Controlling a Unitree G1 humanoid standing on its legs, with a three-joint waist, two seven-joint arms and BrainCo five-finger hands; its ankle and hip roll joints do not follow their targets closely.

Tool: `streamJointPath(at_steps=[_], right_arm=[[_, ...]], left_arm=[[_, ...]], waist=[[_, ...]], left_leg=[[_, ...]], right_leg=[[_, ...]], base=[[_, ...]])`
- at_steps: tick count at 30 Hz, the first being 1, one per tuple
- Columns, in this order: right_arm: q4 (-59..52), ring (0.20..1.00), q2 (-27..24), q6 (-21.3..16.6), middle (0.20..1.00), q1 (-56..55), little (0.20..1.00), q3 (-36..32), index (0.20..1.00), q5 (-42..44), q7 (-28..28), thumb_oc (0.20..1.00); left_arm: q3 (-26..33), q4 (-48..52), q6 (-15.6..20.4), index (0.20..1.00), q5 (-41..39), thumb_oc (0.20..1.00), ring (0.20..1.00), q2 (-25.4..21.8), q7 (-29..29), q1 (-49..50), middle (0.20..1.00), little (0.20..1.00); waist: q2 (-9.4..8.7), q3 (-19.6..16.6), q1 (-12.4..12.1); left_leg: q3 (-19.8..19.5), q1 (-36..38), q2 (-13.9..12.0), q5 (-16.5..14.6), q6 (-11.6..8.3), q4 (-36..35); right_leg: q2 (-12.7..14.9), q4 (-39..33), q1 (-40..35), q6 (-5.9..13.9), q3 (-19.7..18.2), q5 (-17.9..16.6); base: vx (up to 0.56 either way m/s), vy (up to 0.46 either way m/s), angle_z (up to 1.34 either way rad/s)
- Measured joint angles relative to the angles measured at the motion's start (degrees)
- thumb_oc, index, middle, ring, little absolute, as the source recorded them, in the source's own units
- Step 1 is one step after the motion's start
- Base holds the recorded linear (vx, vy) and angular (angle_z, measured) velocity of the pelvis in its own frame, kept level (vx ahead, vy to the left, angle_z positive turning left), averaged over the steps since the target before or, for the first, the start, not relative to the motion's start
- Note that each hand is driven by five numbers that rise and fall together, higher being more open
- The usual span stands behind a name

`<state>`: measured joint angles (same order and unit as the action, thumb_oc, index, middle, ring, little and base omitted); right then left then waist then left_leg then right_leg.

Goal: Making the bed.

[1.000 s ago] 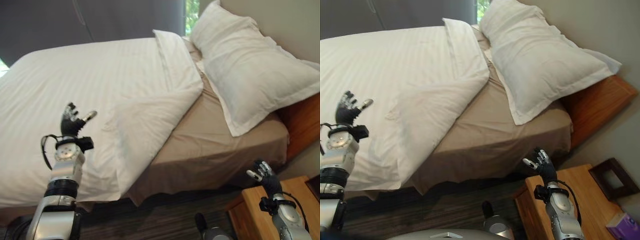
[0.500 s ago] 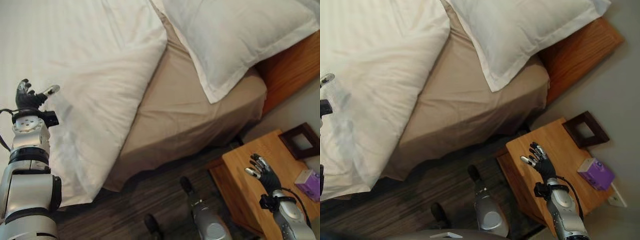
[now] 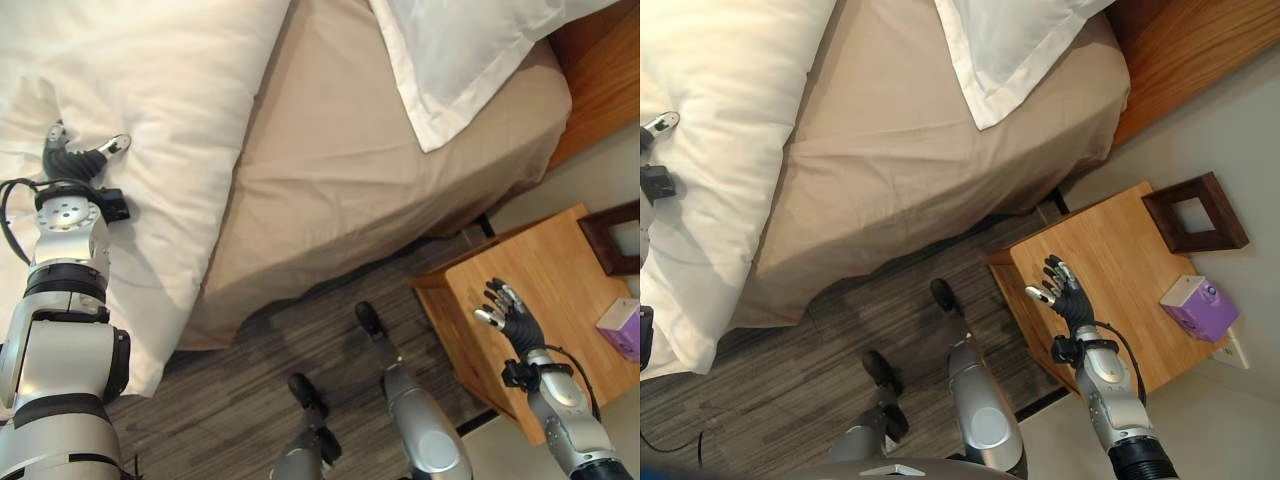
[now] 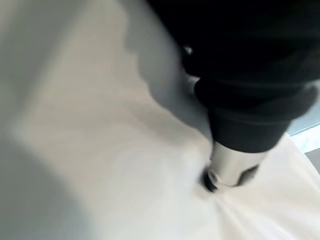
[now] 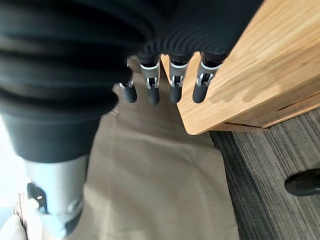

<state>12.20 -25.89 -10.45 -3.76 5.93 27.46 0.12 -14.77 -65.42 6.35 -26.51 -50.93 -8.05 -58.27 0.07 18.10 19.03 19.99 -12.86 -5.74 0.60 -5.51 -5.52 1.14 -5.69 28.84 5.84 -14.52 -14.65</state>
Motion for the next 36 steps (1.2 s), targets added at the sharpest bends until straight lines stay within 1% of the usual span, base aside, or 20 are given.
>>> streamJointPath(at_steps=[1,3,4,5,7,8,9,11,13,17,18,20,23,24,25,27,29,31,35,36], right_arm=[[0.0,1.0,0.0,0.0,1.0,-0.1,1.0,-0.6,1.0,0.0,0.0,1.0],[0.0,1.0,0.0,0.0,1.0,-0.6,1.0,-2.2,1.0,-0.1,0.1,1.0],[0.3,1.0,0.1,0.1,1.0,-0.6,1.0,-2.9,1.0,-0.5,0.1,1.0],[0.7,1.0,0.1,0.1,1.0,-0.3,1.0,-2.8,1.0,-0.5,0.1,1.0],[0.9,1.0,0.2,0.1,1.0,0.1,1.0,-2.6,1.0,-0.6,0.3,1.0],[0.9,1.0,0.2,0.2,1.0,0.2,1.0,-2.9,1.0,-0.6,0.3,1.0],[0.9,1.0,0.2,0.2,1.0,0.3,1.0,-3.2,1.0,-0.6,0.3,1.0],[0.9,1.0,0.2,0.3,1.0,0.3,1.0,-3.3,1.0,-0.7,0.4,1.0],[1.8,1.0,0.1,0.5,1.0,0.1,1.0,-4.4,1.0,-1.9,0.4,1.0],[3.4,1.0,0.1,0.7,1.0,-1.0,1.0,-5.9,1.0,-2.8,0.4,1.0],[3.5,1.0,0.1,0.8,1.0,-1.4,1.0,-6.1,1.0,-2.9,0.3,1.0],[3.7,1.0,0.2,1.3,1.0,-2.2,1.0,-6.0,1.0,-3.0,0.4,1.0],[3.8,1.0,0.2,1.8,1.0,-3.1,1.0,-5.9,1.0,-4.8,0.3,1.0],[3.9,1.0,0.3,2.3,1.0,-3.6,1.0,-5.6,1.0,-5.0,0.3,1.0],[4.0,1.0,0.3,2.3,1.0,-4.2,1.0,-5.5,1.0,-5.0,0.3,1.0],[4.5,1.0,0.9,2.3,1.0,-4.2,1.0,-5.4,1.0,-5.1,0.3,1.0],[4.7,1.0,1.2,2.3,1.0,-5.0,1.0,-5.4,1.0,-5.1,0.2,1.0],[4.8,1.0,1.3,2.3,1.0,-5.3,1.0,-5.4,1.0,-5.2,0.2,1.0],[6.7,1.0,1.2,2.4,1.0,-5.8,1.0,-5.4,1.0,-7.4,0.2,1.0],[7.1,1.0,1.1,2.7,1.0,-6.3,1.0,-5.9,1.0,-7.5,0.1,1.0]], left_arm=[[-1.4,3.0,-0.4,0.2,0.4,0.2,0.2,0.2,0.0,0.0,0.2,0.2],[-3.4,16.6,-0.7,0.2,0.4,0.2,0.2,0.4,0.1,2.4,0.2,0.2],[-5.2,24.2,0.3,0.2,0.4,0.2,0.2,2.0,1.1,3.7,0.2,0.2],[-6.0,27.7,0.6,0.2,0.3,0.2,0.2,2.9,1.4,4.9,0.2,0.2],[-7.1,31.9,1.2,0.2,0.0,0.2,0.2,6.8,3.1,7.3,0.2,0.2],[-8.0,36.5,1.1,0.2,-1.4,0.2,0.2,11.2,4.0,9.8,0.2,0.2],[-13.4,44.5,0.9,0.2,-1.9,0.2,0.2,12.8,4.9,12.5,0.2,0.2],[-15.9,46.4,0.8,0.2,-1.4,0.2,0.2,14.6,5.9,13.6,0.2,0.2],[-16.0,45.6,0.5,0.2,0.3,0.2,0.2,17.0,6.1,14.9,0.2,0.2],[-11.9,41.1,0.5,0.2,2.7,0.2,0.2,27.2,6.0,23.0,0.2,0.2],[-11.2,40.1,0.6,1.0,2.5,1.0,1.0,29.3,6.0,25.2,1.0,1.0],[-11.8,38.6,0.4,1.0,1.8,1.0,1.0,31.6,6.6,28.9,1.0,1.0],[-15.1,38.8,0.3,1.0,-2.2,1.0,1.0,33.4,10.4,34.3,1.0,1.0],[-18.1,40.5,0.4,1.0,-2.7,1.0,1.0,33.8,14.1,40.8,1.0,1.0],[-19.4,40.6,0.3,1.0,-2.7,1.0,1.0,34.2,14.7,42.9,1.0,1.0],[-17.1,43.9,0.4,1.0,-5.2,1.0,1.0,33.0,16.8,47.7,1.0,1.0],[-16.0,45.7,0.2,1.0,-7.0,1.0,1.0,31.5,17.9,50.9,1.0,1.0],[-14.3,48.7,-0.5,1.0,-7.3,1.0,1.0,29.9,18.8,54.1,1.0,1.0],[-11.4,52.6,-1.9,1.0,-10.9,1.0,1.0,29.3,20.5,59.1,1.0,1.0],[-10.2,53.8,-2.1,1.0,-10.9,1.0,1.0,29.3,21.1,60.9,1.0,1.0]], waist=[[0.14,0.0,-0.4],[0.6,0.3,-1.4],[1.0,0.2,-2.2],[1.18,0.3,-2.2],[1.35,0.2,-2.1],[1.8,0.0,-2.0],[2.12,-0.2,-2.0],[2.4,-0.4,-2.0],[3.72,-1.2,-1.9],[6.23,-3.2,-1.8],[6.69,-3.7,-1.9],[7.01,-4.4,-1.8],[6.84,-6.0,-1.7],[6.0,-6.6,-1.5],[5.56,-7.3,-1.6],[4.79,-8.6,-2.2],[4.65,-9.4,-2.4],[4.99,-10.2,-2.9],[5.62,-11.3,-5.3],[5.68,-11.3,-5.1]], left_leg=[[0.0,0.1,0.2,0.0,0.01,0.1],[-0.2,0.1,0.5,0.1,0.05,0.1],[-0.3,0.4,0.6,0.1,0.08,0.1],[-0.6,1.0,0.7,0.1,0.08,0.1],[-0.7,2.8,0.6,0.1,0.08,0.1],[-1.6,3.7,0.6,0.0,0.08,0.1],[-2.0,4.5,0.6,0.0,0.08,0.1],[-2.1,5.0,0.7,-0.1,0.14,0.1],[-3.0,5.1,0.9,-0.1,0.19,0.0],[-3.3,7.3,0.9,-1.1,0.67,-0.2],[-3.2,7.8,1.0,-1.3,0.6,-0.2],[-3.1,8.8,1.1,-1.7,0.79,-0.2],[-3.0,9.1,1.2,-2.0,1.16,0.1],[-3.0,10.8,1.1,-2.1,1.37,0.1],[-3.1,11.2,1.1,-2.2,1.38,0.1],[-3.4,11.3,0.7,-2.6,1.56,-0.2],[-3.7,12.1,0.6,-2.6,1.55,-0.2],[-4.5,12.8,0.5,-2.7,1.62,-0.2],[-5.4,13.1,1.0,-3.0,2.29,-0.2],[-6.0,13.3,1.1,-3.1,2.27,-0.2]], right_leg=[[0.2,0.0,-0.1,0.0,0.0,0.0],[0.6,0.0,-0.3,-0.01,0.2,0.0],[0.9,0.0,-0.8,-0.33,0.5,-0.3],[0.9,0.0,-1.4,-0.34,0.8,-0.3],[1.0,0.0,-3.3,-0.24,1.2,-0.1],[1.2,0.0,-4.6,-0.07,1.9,0.5],[1.3,0.0,-5.7,-0.07,2.3,0.6],[1.4,0.0,-6.2,0.15,2.4,1.0],[1.7,0.0,-6.6,0.13,3.0,1.3],[1.9,0.0,-9.1,0.0,3.3,2.6],[2.0,0.0,-9.5,0.15,3.2,2.7],[2.0,0.0,-10.4,0.47,3.2,2.9],[2.1,0.0,-10.6,0.3,3.0,2.8],[1.9,0.0,-12.1,0.43,2.7,3.0],[2.0,0.0,-12.6,0.54,2.9,3.3],[1.9,0.0,-13.0,0.67,3.5,4.0],[1.9,0.0,-14.1,0.6,3.8,4.1],[2.1,-0.1,-15.0,0.53,4.3,4.3],[3.1,-0.1,-15.9,0.46,5.2,4.6],[3.2,-0.1,-16.4,0.54,5.7,4.6]], base=[[0.04,-0.019,0.07],[0.04,-0.012,0.07],[0.05,-0.009,0.11],[0.04,-0.002,0.09],[0.05,0.01,0.08],[0.05,0.02,0.17],[0.04,0.037,0.18],[0.03,0.035,0.11],[0.06,0.043,0.15],[0.05,0.035,0.03],[0.05,0.034,-0.01],[0.03,0.024,-0.05],[0.05,0.001,-0.07],[0.05,-0.03,-0.05],[0.05,-0.041,0.0],[0.03,-0.042,0.1],[0.02,-0.045,0.09],[-0.01,-0.034,0.13],[-0.01,-0.041,0.13],[0.01,-0.027,0.24]])
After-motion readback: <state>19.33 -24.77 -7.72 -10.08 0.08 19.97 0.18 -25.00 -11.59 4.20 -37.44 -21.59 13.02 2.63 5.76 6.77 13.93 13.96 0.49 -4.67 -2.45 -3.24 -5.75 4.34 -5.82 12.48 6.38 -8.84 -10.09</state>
